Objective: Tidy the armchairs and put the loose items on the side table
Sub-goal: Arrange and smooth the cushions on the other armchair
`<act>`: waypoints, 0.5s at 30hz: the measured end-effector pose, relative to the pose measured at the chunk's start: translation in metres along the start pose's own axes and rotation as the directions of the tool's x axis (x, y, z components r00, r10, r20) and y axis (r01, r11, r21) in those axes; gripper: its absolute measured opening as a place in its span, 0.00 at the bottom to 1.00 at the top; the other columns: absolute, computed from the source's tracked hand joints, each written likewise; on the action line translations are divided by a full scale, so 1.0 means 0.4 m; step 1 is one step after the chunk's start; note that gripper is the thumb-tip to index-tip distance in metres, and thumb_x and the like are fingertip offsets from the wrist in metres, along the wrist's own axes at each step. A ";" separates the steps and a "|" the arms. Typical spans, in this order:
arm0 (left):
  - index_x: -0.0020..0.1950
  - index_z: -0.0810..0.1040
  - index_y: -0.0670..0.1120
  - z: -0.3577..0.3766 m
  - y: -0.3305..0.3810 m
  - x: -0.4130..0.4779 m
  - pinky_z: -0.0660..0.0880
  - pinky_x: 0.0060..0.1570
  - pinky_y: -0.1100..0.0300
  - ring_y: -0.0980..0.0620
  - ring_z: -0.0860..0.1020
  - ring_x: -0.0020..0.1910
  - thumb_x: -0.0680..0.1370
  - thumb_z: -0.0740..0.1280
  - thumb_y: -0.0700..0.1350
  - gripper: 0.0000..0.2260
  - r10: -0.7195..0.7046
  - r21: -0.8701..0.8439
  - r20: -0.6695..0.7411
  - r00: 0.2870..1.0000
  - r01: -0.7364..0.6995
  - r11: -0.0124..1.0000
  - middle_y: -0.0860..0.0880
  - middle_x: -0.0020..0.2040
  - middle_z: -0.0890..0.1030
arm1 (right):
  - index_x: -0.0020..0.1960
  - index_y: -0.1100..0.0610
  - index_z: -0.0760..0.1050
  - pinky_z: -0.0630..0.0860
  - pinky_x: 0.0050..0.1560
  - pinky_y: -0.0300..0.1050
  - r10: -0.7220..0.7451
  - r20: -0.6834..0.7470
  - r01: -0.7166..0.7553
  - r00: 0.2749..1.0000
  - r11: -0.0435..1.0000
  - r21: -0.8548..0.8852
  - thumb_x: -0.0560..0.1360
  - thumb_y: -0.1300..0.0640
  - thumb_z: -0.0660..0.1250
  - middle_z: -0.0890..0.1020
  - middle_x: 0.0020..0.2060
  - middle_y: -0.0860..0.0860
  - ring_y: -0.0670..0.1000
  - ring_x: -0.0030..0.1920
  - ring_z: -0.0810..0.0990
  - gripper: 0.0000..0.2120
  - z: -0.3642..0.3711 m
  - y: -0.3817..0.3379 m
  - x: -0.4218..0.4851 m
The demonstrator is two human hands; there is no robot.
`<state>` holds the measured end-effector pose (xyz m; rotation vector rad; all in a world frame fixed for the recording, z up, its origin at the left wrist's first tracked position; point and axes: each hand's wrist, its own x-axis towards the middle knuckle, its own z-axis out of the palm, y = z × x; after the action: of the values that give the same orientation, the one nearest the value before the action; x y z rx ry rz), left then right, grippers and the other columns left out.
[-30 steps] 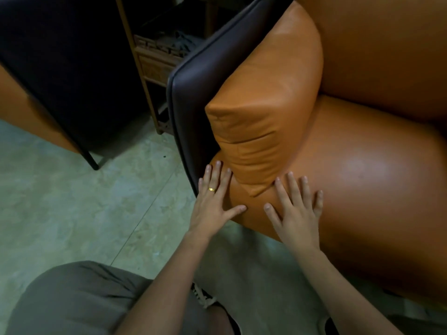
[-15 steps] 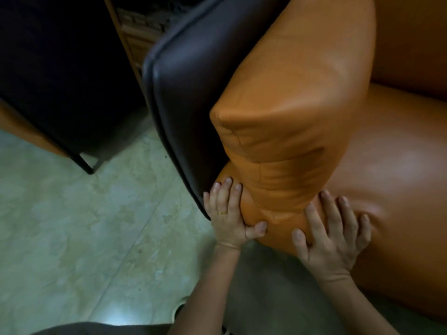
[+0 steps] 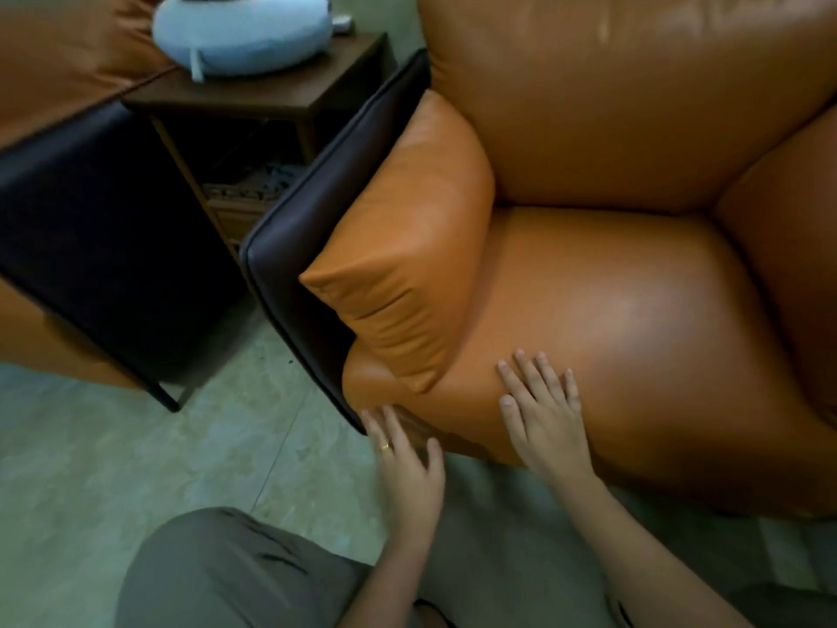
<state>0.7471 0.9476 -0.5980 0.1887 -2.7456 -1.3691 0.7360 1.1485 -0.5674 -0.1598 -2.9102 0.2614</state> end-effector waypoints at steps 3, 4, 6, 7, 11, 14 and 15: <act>0.81 0.52 0.50 0.031 0.071 -0.083 0.59 0.77 0.46 0.52 0.48 0.81 0.81 0.64 0.48 0.33 -0.005 -0.053 0.000 1.000 0.005 0.999 0.52 0.82 0.48 | 0.80 0.39 0.52 0.44 0.79 0.57 0.108 0.001 -0.108 0.994 0.994 -0.013 0.84 0.40 0.43 0.55 0.81 0.46 0.51 0.81 0.48 0.25 -0.034 0.130 -0.062; 0.81 0.54 0.50 0.038 0.099 -0.103 0.58 0.77 0.48 0.54 0.48 0.80 0.81 0.65 0.48 0.32 0.052 -0.061 0.011 0.999 -0.051 0.997 0.54 0.82 0.50 | 0.80 0.39 0.51 0.45 0.79 0.58 0.122 0.007 -0.122 0.992 0.992 -0.032 0.83 0.40 0.43 0.55 0.81 0.47 0.52 0.81 0.49 0.25 -0.044 0.167 -0.079; 0.81 0.53 0.52 0.051 0.148 -0.126 0.54 0.76 0.56 0.58 0.45 0.80 0.81 0.65 0.49 0.32 0.183 -0.030 0.079 0.980 -0.181 0.983 0.58 0.81 0.48 | 0.80 0.39 0.50 0.46 0.79 0.60 0.128 0.030 -0.126 0.991 0.990 -0.060 0.83 0.40 0.43 0.55 0.81 0.47 0.52 0.81 0.49 0.26 -0.063 0.225 -0.102; 0.81 0.52 0.53 0.060 0.165 -0.125 0.52 0.75 0.59 0.59 0.43 0.80 0.81 0.64 0.50 0.31 0.242 0.008 0.122 0.963 -0.245 0.970 0.59 0.81 0.47 | 0.80 0.39 0.50 0.45 0.79 0.61 0.129 0.046 -0.126 0.991 0.990 -0.065 0.83 0.40 0.43 0.54 0.81 0.47 0.52 0.81 0.48 0.26 -0.072 0.243 -0.108; 0.81 0.55 0.52 0.095 0.225 -0.057 0.47 0.77 0.49 0.54 0.40 0.80 0.82 0.59 0.55 0.28 0.406 0.180 0.239 0.882 -0.451 0.874 0.56 0.82 0.49 | 0.80 0.38 0.50 0.41 0.79 0.61 0.160 0.065 -0.157 0.985 0.986 -0.050 0.83 0.38 0.41 0.50 0.81 0.45 0.51 0.81 0.43 0.26 -0.100 0.280 -0.122; 0.81 0.56 0.54 0.124 0.272 0.004 0.48 0.79 0.44 0.50 0.42 0.81 0.82 0.55 0.60 0.28 0.402 0.353 0.344 0.848 -0.514 0.782 0.54 0.82 0.49 | 0.81 0.39 0.51 0.40 0.79 0.59 0.187 0.069 -0.185 0.980 0.982 -0.035 0.82 0.37 0.42 0.50 0.82 0.47 0.51 0.81 0.43 0.27 -0.112 0.313 -0.120; 0.81 0.55 0.55 0.135 0.283 0.018 0.48 0.78 0.43 0.49 0.43 0.81 0.82 0.54 0.62 0.28 0.386 0.404 0.357 0.850 -0.514 0.757 0.54 0.82 0.50 | 0.80 0.40 0.52 0.40 0.79 0.60 0.180 0.067 -0.178 0.981 0.983 -0.039 0.82 0.36 0.43 0.51 0.82 0.47 0.52 0.81 0.44 0.28 -0.113 0.324 -0.120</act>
<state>0.7249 1.0565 -0.5401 -0.6468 -2.9948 -0.5901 0.8039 1.2767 -0.5582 -0.4281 -2.9735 0.2524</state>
